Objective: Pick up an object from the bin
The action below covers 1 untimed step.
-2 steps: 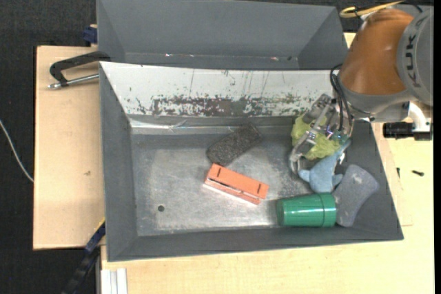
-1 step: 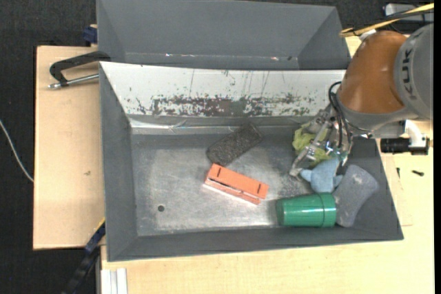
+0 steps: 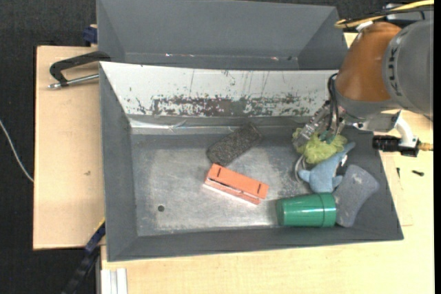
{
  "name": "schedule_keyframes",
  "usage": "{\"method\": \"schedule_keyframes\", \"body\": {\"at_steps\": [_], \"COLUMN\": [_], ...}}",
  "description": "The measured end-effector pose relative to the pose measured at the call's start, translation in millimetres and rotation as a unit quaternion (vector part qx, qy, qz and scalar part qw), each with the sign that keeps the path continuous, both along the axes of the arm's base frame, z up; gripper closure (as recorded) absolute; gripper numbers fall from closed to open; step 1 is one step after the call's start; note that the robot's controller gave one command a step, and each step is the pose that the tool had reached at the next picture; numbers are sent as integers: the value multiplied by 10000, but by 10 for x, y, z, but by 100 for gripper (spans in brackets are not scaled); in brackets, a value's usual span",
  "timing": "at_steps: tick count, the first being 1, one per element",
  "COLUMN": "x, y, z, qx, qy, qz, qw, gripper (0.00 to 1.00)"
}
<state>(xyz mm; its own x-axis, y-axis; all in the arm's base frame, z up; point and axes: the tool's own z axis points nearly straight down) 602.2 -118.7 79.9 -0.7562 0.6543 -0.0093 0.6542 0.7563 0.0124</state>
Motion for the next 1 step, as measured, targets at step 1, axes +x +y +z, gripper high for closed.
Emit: {"method": "schedule_keyframes", "body": {"at_steps": [1], "x": [-1], "y": [0], "z": [-1], "qx": [0], "qy": [2], "qz": [0], "qw": [10000], "gripper": [100]}}
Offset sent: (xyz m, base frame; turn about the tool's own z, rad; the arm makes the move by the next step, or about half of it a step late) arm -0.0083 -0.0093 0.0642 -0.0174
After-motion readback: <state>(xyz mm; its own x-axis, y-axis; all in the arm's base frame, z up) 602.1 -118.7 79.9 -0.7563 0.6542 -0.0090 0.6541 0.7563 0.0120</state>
